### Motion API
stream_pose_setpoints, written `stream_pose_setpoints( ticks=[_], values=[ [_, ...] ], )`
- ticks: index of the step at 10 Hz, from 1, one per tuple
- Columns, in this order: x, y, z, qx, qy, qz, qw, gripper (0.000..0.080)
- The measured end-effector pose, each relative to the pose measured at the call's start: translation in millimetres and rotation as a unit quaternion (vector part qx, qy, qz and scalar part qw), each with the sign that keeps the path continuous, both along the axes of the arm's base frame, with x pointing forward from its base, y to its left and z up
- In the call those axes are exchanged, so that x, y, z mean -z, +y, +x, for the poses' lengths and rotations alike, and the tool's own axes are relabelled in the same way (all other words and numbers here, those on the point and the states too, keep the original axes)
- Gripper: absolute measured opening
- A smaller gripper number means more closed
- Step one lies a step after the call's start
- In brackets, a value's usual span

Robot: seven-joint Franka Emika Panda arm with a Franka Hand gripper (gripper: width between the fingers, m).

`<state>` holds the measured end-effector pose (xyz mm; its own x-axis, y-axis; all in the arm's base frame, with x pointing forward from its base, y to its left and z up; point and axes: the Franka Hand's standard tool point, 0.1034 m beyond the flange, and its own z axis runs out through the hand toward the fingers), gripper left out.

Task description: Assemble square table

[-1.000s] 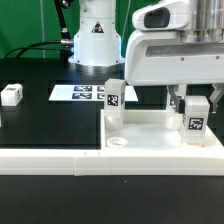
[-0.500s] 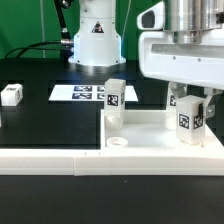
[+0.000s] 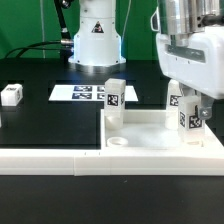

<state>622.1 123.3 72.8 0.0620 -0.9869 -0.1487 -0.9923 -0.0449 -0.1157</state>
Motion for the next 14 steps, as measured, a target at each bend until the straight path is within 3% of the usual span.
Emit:
stream_pose_setpoints(
  ticks=[2,4,6,7,8,12,14],
  values=[
    [1.8,2.5,6.0,0.108,0.018,0.030,0.994,0.0291],
    [2.3,3.0,5.2,0.081,0.014,0.026,0.996,0.0291],
    [-0.1,-0.2,8.6,-0.092,-0.017,0.001,0.996,0.0542],
    [-4.6,1.8,10.1,-0.230,-0.023,-0.016,0.973,0.0616],
    [-6.4,4.1,9.8,-0.304,-0.028,-0.022,0.952,0.0616],
    [-5.9,0.7,10.7,-0.420,-0.049,-0.035,0.905,0.0649],
    [-11.0,-6.5,17.2,-0.606,-0.060,-0.080,0.789,0.0649]
  ],
)
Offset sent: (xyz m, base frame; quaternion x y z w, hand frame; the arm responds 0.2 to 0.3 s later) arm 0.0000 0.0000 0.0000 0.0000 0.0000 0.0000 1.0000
